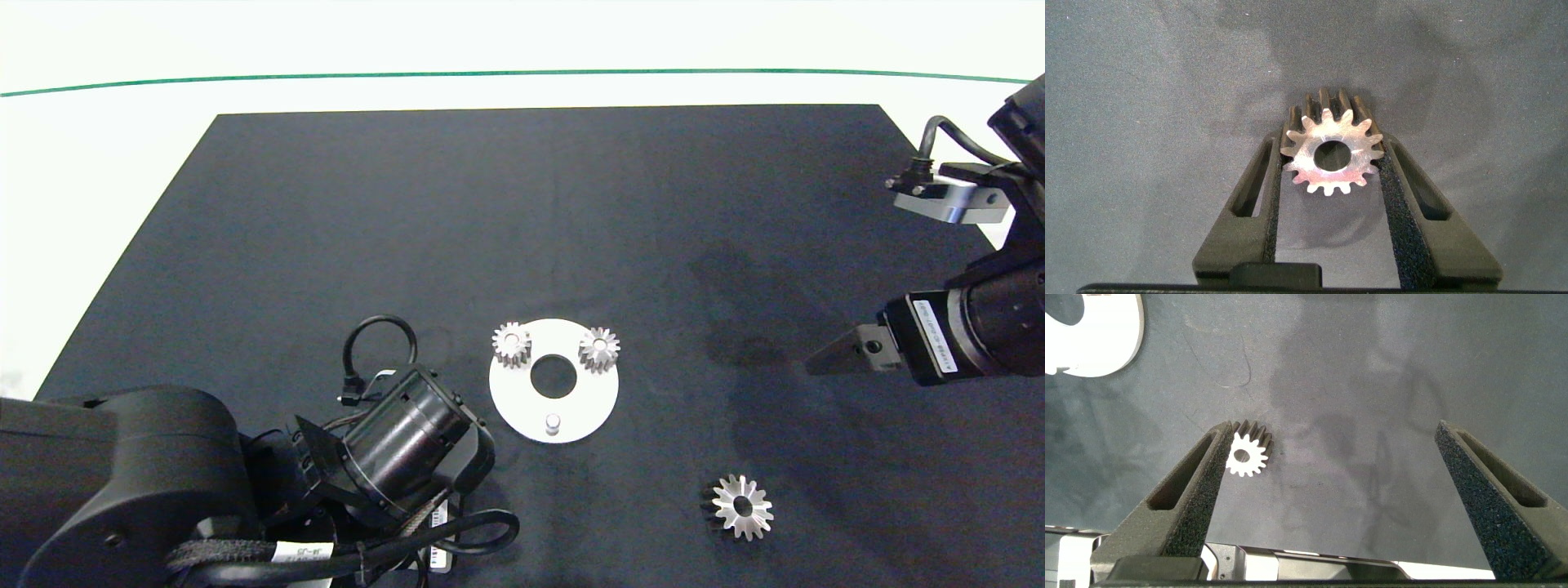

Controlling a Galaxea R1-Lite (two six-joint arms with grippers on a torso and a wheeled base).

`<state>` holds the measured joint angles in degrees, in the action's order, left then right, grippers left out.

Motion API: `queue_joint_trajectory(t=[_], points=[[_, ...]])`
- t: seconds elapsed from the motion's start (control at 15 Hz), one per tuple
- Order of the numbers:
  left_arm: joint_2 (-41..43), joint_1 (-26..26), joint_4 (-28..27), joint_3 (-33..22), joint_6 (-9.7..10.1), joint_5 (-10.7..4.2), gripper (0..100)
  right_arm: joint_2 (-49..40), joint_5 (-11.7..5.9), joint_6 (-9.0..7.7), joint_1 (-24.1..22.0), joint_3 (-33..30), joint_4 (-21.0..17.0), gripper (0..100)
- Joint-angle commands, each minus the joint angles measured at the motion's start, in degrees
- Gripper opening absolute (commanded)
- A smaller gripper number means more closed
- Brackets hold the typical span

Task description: Remove an incorrectly installed larger gear and replace it with the correct smaller gear

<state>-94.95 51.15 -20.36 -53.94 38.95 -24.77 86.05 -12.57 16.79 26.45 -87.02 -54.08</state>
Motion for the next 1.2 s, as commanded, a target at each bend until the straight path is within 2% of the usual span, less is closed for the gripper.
queue_joint_trajectory(t=[0.07,0.4,0.53,0.6,0.67,0.73,0.8,0.87,1.0,1.2], points=[[0.1,0.0,-0.1,0.4,0.25,-0.19,23,0.0,-0.09,0.09,0.0,0.0,-0.3,100],[0.6,0.0,-0.2,-0.4,0.25,-0.1,13,-0.4,-0.26,0.0,0.0,-0.2,-0.3,100],[1.3,-0.2,-0.4,-3.3,-0.01,-0.1,13,-1.2,-0.44,-0.09,0.0,-0.2,-0.3,100],[1.3,-0.5,-1.0,-6.3,-0.8,-0.1,13,-1.6,-0.44,-0.09,0.0,-0.3,-0.3,100],[1.7,-1.2,-4.1,-10.3,-2.91,-0.1,13,-2.2,-0.44,-0.18,0.0,-0.2,-0.3,100],[2.1,-1.4,-9.5,-14.0,-3.7,-0.19,13,-2.3,-0.44,-0.26,0.1,-0.1,-0.3,100],[2.1,-1.3,-12.1,-15.8,-3.7,-0.19,13,-2.4,-0.44,-0.26,0.1,-0.1,-0.3,100],[2.1,-1.0,-17.9,-20.3,-3.62,-0.19,13,-3.1,-0.44,-0.35,0.2,0.0,-0.4,100],[2.0,-0.2,-18.4,-21.6,-4.14,-0.19,13,-5.2,-0.26,-0.44,1.4,0.0,-0.5,100],[1.5,1.1,-18.5,-23.1,-8.63,-0.19,13,-7.5,-0.53,-0.53,3.9,0.9,-0.8,100]])
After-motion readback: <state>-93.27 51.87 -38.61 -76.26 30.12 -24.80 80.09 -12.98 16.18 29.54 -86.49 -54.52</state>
